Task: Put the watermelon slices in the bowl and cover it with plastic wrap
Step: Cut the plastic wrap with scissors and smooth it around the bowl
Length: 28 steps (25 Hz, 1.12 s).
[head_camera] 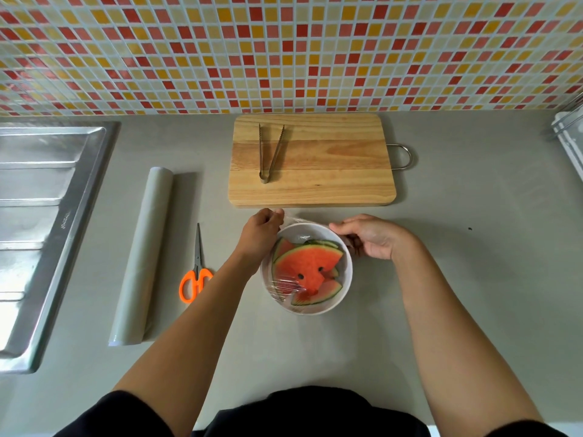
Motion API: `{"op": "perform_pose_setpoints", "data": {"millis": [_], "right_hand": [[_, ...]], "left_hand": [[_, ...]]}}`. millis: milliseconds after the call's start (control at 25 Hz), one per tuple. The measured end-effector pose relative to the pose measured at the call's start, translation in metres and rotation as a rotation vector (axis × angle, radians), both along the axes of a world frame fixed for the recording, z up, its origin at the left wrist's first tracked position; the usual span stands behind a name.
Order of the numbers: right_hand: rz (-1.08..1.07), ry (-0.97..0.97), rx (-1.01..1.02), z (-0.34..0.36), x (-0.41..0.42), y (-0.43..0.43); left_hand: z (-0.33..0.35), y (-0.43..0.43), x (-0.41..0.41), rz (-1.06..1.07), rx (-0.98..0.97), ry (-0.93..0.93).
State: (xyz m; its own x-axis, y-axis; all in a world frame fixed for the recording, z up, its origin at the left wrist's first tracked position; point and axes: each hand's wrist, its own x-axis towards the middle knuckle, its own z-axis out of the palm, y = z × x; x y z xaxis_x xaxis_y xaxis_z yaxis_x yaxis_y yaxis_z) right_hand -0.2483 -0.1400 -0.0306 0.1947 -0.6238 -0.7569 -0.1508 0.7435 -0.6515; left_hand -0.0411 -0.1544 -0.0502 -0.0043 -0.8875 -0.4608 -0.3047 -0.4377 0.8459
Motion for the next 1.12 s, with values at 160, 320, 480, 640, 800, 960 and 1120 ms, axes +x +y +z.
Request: {"op": "perform_pose_setpoints", "data": {"millis": [160,320,480,640,800,960,1120], "right_hand": [[-0.210,-0.040,0.040,-0.002,0.012,0.008],[-0.385,0.146,-0.043,-0.017,0.032,0.015],[-0.387,0.387,-0.324,-0.022,0.038,0.018],[-0.323,0.515,-0.463,-0.022,0.034,0.018],[-0.329,0.513,-0.480,-0.022,0.035,0.014],[-0.427,0.449,-0.452,-0.026,0.039,0.013],[-0.609,0.349,-0.396,-0.023,0.040,0.014]], "left_hand": [[-0.001,-0.001,0.000,-0.019,-0.003,-0.030],[0.000,0.001,0.000,-0.035,0.010,-0.019],[0.002,0.002,0.000,-0.068,0.000,0.006],[0.001,0.001,0.002,-0.088,-0.017,-0.010],[0.001,0.001,0.002,-0.101,-0.040,-0.015],[-0.001,0.003,0.000,-0.100,-0.070,-0.030],[-0.002,0.003,0.000,-0.078,-0.083,-0.023]]}}
